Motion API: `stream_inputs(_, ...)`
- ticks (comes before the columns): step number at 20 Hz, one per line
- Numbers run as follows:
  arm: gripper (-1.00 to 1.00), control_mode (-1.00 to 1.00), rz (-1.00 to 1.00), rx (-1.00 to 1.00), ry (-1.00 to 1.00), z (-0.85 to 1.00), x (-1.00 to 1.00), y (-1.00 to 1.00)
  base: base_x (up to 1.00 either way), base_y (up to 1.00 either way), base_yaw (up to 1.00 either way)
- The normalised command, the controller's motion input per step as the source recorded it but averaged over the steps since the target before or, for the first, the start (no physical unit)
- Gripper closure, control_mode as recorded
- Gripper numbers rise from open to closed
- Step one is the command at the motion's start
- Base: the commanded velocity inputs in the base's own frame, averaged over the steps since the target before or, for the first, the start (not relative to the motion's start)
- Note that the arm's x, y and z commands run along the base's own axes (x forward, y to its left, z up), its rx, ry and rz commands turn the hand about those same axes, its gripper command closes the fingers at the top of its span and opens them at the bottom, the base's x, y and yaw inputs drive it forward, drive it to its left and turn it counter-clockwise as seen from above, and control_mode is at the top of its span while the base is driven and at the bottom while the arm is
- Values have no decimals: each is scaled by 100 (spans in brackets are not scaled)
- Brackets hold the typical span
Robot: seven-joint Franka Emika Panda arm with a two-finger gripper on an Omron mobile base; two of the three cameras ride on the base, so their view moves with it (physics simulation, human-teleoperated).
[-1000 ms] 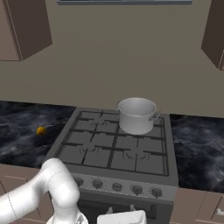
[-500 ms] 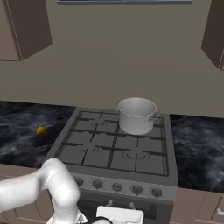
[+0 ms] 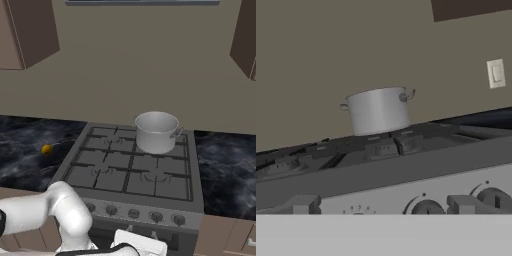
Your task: Turn on the burner for the pot on the stove. Wait thirty seconds for the pot to heat up. Then add the lemon to the pot.
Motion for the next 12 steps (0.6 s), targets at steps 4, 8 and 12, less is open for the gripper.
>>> stream_inputs(4,-100,-100,0,0,0,0,14,0,0,0,0)
stream_inputs(8,-100,-100,0,0,0,-4,20,0,0,0,0)
stream_inputs(12,-100,-100,0,0,0,-10,28,0,0,0,0)
